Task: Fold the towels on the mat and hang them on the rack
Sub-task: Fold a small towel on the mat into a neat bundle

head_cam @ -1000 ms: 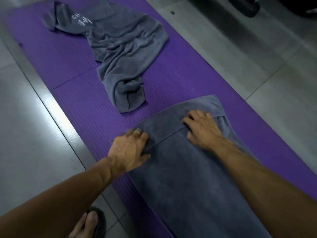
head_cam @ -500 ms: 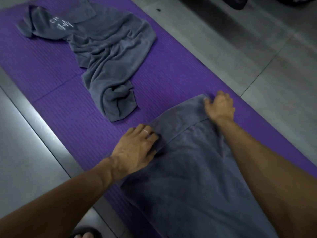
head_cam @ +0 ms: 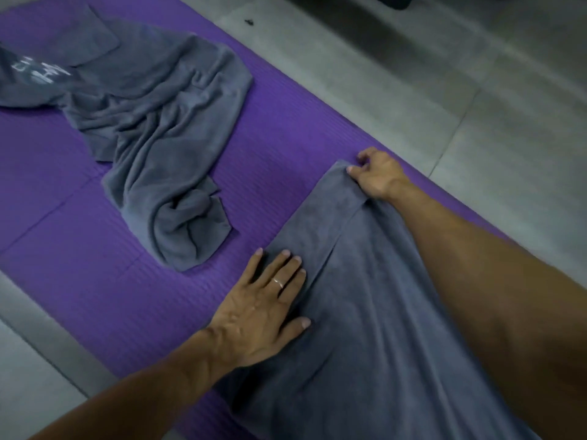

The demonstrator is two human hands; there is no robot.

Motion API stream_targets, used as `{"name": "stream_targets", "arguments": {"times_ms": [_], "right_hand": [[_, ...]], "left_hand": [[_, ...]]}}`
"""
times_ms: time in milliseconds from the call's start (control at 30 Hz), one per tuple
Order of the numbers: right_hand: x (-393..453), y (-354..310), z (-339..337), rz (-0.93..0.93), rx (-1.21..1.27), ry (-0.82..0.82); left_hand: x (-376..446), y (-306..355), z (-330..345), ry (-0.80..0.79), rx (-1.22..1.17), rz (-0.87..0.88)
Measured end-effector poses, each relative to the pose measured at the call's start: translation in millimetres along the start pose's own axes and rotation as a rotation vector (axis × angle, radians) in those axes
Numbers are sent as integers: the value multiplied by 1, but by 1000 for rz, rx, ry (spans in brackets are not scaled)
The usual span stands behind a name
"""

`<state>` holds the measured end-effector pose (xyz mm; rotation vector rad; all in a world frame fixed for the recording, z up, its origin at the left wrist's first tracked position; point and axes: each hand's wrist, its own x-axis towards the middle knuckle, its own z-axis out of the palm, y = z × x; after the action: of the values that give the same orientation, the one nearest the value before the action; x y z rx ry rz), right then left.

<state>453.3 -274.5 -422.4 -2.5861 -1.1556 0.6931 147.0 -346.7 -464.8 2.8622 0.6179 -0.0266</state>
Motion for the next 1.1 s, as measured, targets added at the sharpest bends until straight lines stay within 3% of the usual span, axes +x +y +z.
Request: {"name": "stream_targets", "arguments": {"times_ms": [100, 333, 533, 700, 767, 833, 967, 1100], "right_hand": [[-28, 34, -17, -3, -16, 71], [-138, 195, -45, 360, -173, 105], [-212, 236, -35, 364, -225, 15], [-199, 255, -43, 308, -360, 266], [-194, 260, -54, 316, -285, 347], [-204, 275, -65, 351, -220, 304], [-271, 340, -94, 361, -336, 134], [-358, 416, -104, 482, -344, -25]], "left_hand": [[36, 3, -10, 71, -79, 46], [168, 56, -17, 136, -147, 257], [223, 111, -11, -83, -44, 319], [244, 137, -13, -80, 56, 181], [252, 145, -19, -111, 68, 140], [257, 158, -20, -172, 102, 170], [256, 201, -20, -171, 135, 406], [242, 292, -8, -220, 79, 615]]}}
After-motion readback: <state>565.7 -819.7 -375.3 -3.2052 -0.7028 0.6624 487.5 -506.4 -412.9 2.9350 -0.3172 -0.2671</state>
